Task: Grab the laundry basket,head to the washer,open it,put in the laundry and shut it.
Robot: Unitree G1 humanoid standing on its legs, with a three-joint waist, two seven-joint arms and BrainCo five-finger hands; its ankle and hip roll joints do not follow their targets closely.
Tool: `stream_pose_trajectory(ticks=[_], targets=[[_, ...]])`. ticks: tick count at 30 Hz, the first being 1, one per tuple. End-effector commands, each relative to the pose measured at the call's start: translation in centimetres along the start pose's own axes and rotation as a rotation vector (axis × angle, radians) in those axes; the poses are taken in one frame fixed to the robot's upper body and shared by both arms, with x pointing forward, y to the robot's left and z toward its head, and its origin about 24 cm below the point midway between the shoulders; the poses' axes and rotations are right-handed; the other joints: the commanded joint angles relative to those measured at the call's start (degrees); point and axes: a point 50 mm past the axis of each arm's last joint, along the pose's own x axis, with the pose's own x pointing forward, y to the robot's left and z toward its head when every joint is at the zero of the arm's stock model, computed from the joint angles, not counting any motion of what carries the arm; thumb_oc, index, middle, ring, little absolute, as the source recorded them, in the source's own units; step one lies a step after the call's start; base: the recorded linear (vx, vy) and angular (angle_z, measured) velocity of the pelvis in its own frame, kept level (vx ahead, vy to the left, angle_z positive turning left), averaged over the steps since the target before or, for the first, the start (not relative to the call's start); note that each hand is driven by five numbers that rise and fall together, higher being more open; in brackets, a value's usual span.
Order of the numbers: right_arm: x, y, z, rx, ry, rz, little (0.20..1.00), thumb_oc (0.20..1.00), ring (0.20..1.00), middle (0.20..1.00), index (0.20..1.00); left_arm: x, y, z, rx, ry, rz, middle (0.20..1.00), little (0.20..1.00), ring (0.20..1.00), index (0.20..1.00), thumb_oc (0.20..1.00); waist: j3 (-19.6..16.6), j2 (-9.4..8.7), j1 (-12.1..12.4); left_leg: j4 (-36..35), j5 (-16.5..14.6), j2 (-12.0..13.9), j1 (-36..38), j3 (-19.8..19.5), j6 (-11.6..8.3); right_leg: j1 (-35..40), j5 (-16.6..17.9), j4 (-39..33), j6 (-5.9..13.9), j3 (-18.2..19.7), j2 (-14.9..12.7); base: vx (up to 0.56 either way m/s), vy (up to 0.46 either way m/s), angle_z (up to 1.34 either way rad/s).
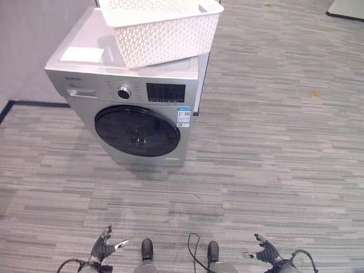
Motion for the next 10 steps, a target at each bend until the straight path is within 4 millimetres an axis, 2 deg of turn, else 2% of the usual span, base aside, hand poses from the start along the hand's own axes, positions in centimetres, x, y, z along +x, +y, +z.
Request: stream_pose_trajectory(ticks=[1,3,4,5,7,10], targets=[[0.2,1.0,-0.4,0.039,0.044,-0.012,1.000,1.000,1.000,1.000,1.000,0.8,0.7,0.2,-0.013,0.042,0.071,1.000,1.000,1.000,1.000,1.000,-1.9,-3.03,1.3,1.6,-5.5,0.7,3.4,0.7,-0.28,-0.3,-2.5,2.5,1.11,1.2,-1.5,0.04,-0.034,-0.03],[0.0,2.3,-1.5,0.053,0.118,0.015,1.000,1.000,1.000,1.000,1.000,0.1,-0.1,-1.7,-0.069,0.137,0.079,1.000,1.000,1.000,1.000,1.000,-3.3,-2.56,1.9,1.3,-5.8,0.8,5.6,0.7,-0.42,2.3,-3.3,1.8,0.86,0.9,-1.3,0.08,-0.057,-0.03],[0.0,2.6,-1.8,0.063,0.137,0.022,1.000,1.000,1.000,1.000,1.000,0.0,-0.4,-2.1,-0.079,0.157,0.081,1.000,1.000,1.000,1.000,1.000,-3.5,-2.51,2.0,1.2,-5.9,0.8,6.3,0.5,-0.45,3.1,-3.5,1.7,0.74,0.8,-1.2,0.09,-0.089,-0.03],[-0.3,3.5,-2.6,0.087,0.189,0.040,1.000,1.000,1.000,1.000,1.000,-0.2,-1.5,-2.5,-0.088,0.182,0.042,1.000,1.000,1.000,1.000,1.000,-4.3,-2.14,2.2,1.2,-6.1,1.0,7.5,0.2,-0.64,4.6,-3.9,1.4,0.52,0.6,-1.0,0.05,-0.081,0.01],[-0.6,3.9,-3.3,0.093,0.227,0.059,1.000,1.000,1.000,1.000,1.000,-0.2,-2.4,-2.6,-0.093,0.187,-0.006,1.000,1.000,1.000,1.000,1.000,-5.0,-1.61,2.2,1.1,-6.2,1.2,8.4,0.3,-0.74,5.7,-4.1,1.1,0.24,0.8,-0.6,0.02,-0.062,-0.01],[-0.7,4.0,-3.5,0.096,0.236,0.065,1.000,1.000,1.000,1.000,1.000,-0.2,-2.4,-2.5,-0.101,0.186,-0.014,1.000,1.000,1.000,1.000,1.000,-5.3,-1.50,2.2,1.0,-6.1,1.2,8.7,0.3,-0.87,6.0,-4.2,0.9,0.14,0.8,-0.4,0.00,-0.019,-0.03]])
